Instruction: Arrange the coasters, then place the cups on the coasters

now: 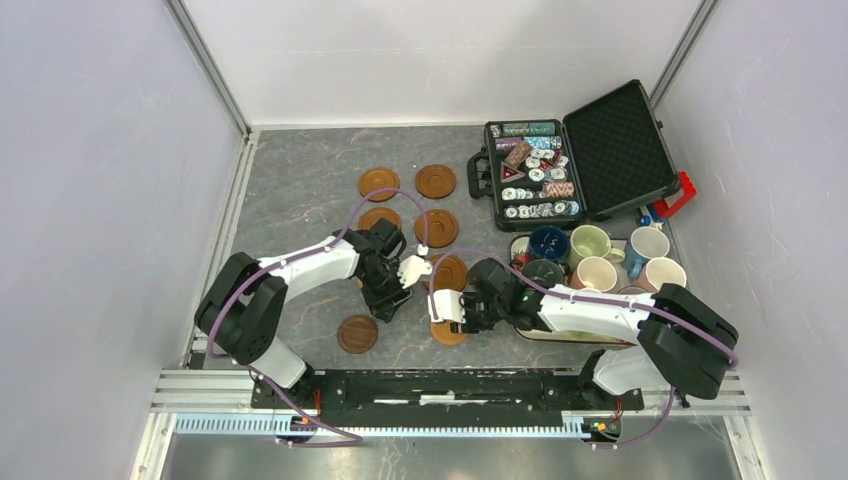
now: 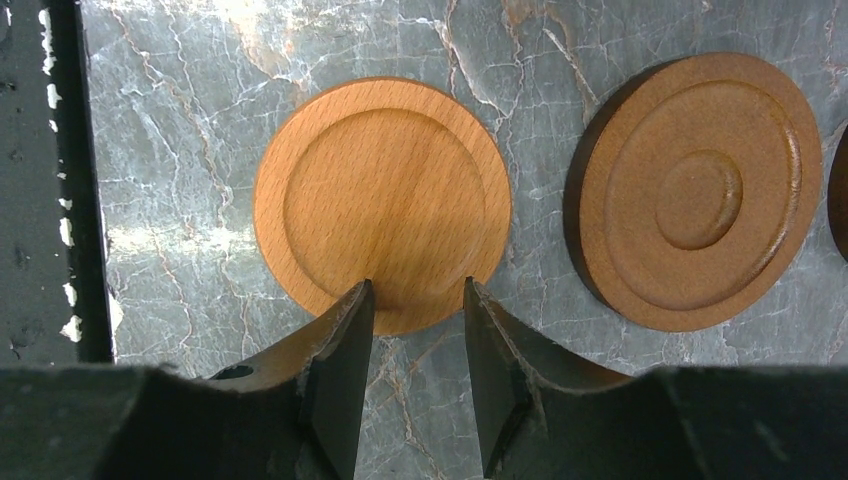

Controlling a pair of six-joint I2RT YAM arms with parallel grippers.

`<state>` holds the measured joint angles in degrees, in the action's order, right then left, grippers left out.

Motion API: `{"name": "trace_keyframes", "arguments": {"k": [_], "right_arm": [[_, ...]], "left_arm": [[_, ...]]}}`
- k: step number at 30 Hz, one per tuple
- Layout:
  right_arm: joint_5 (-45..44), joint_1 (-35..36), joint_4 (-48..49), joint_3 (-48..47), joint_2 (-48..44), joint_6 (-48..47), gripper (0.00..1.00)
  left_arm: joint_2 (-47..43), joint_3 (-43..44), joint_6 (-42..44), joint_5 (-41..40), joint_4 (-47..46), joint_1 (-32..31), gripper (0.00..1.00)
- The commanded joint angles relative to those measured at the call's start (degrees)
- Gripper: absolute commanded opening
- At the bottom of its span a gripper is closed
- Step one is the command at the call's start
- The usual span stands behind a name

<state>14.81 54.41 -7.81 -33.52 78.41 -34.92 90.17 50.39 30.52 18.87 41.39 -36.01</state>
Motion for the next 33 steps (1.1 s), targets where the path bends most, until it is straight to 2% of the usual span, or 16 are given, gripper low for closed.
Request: {"name": "trace_keyframes", "arguments": {"k": [1, 4, 8, 12, 16, 19, 26, 33], "right_arm": [[-1.6, -0.5, -9.7, 3.5, 1.3, -1.3, 0.46], [-1.1, -0.4, -9.2, 3.8, 1.0, -1.7, 0.46], [0.3, -0.2, -8.1, 3.8, 1.5, -1.9, 0.46], [2.2, 1.2, -8.2, 3.8, 2.3, -2.7, 0.44], [2.5, 3.4, -8.2, 4.2, 2.3, -2.9, 0.44], [2.5, 3.9, -8.1, 4.1, 2.3, -3.0, 0.44], [3.3, 4.0, -8.5, 3.9, 2.3, -3.5, 0.45], [3.8, 4.0, -8.8, 3.2, 3.2, -3.8, 0.44]], "left_arm": [[-6.8, 0.2, 6.3, 5.7, 4.2, 2.5, 0.56], [-13.6, -2.1, 15.6, 6.9, 11.0, 3.4, 0.59], [-18.8, -7.5, 22.5, 3.6, 11.6, 3.5, 0.62], [-19.2, -11.4, 23.4, 1.3, 6.9, 3.5, 0.67], [-19.6, -13.5, 24.8, 0.6, 2.1, 3.5, 0.67], [-19.3, -14.9, 26.7, 0.0, -1.1, 3.5, 0.64], [-15.7, -14.8, 25.0, 0.7, -8.2, 3.2, 0.57], [-12.9, -13.4, 23.5, 3.4, -8.6, 0.5, 0.53]]}}
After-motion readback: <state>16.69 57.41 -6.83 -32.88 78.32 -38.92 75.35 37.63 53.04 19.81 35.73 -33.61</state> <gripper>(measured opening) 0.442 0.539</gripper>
